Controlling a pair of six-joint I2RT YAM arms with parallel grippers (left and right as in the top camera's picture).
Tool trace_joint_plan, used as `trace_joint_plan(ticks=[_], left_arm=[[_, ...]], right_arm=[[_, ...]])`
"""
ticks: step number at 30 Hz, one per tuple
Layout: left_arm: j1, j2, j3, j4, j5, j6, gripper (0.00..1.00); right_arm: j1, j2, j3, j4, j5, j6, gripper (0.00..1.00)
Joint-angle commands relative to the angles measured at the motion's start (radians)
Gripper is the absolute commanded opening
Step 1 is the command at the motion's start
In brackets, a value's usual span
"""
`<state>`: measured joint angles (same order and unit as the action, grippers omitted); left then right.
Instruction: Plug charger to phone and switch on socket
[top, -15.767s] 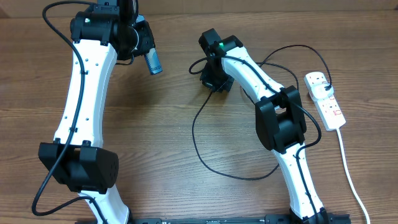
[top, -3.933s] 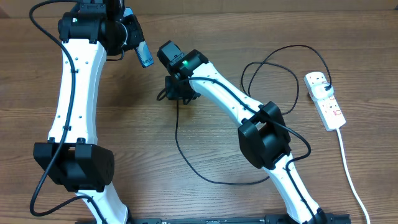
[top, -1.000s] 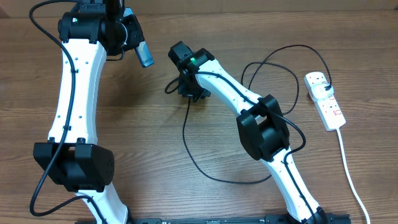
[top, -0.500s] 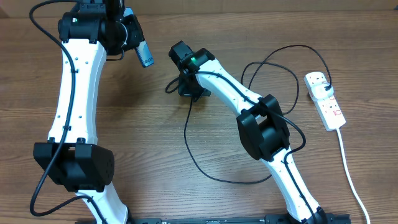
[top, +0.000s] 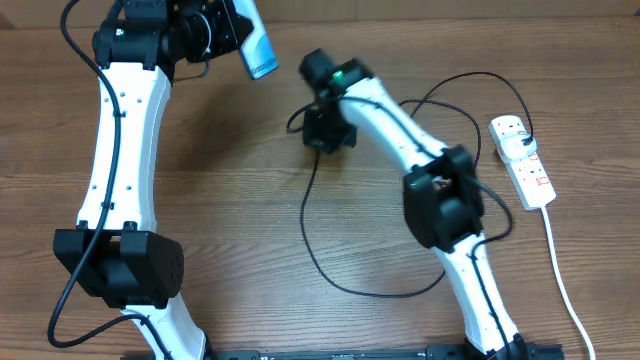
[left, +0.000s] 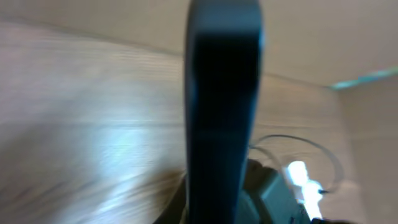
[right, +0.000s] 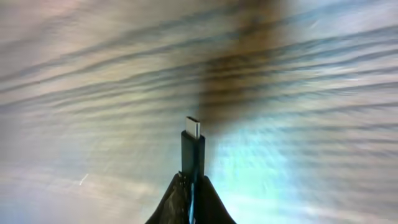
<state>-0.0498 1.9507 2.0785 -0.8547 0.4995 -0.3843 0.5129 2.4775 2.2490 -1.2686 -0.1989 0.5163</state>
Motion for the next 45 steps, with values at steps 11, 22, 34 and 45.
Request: trace_joint_plan(ticks=[11,22,34,45], left_arm=[[0.008,-0.013,0.011,0.352,0.54,-0.048,0.04],[0.01,-0.013,0.011,0.796,0.897,-0.438,0.04],[0.009,-0.013,0.011,0.934,0.941,-0.878,0.04],[0.009,-0.013,0.011,0.933,0.933,-0.902,0.04]], right_arm=[[-0.2,-0.543,0.051,-0.177,-0.59,-0.559,0.04],[-0.172,-0.671,0.051,-0.198,-0.597,-0.615,0.04],[-0.172,-0.671,0.051,-0.081,-0.599,-0.569,0.04],[-0.153,-0.671,0.051,-0.075,-0.637,-0.568,0.04]])
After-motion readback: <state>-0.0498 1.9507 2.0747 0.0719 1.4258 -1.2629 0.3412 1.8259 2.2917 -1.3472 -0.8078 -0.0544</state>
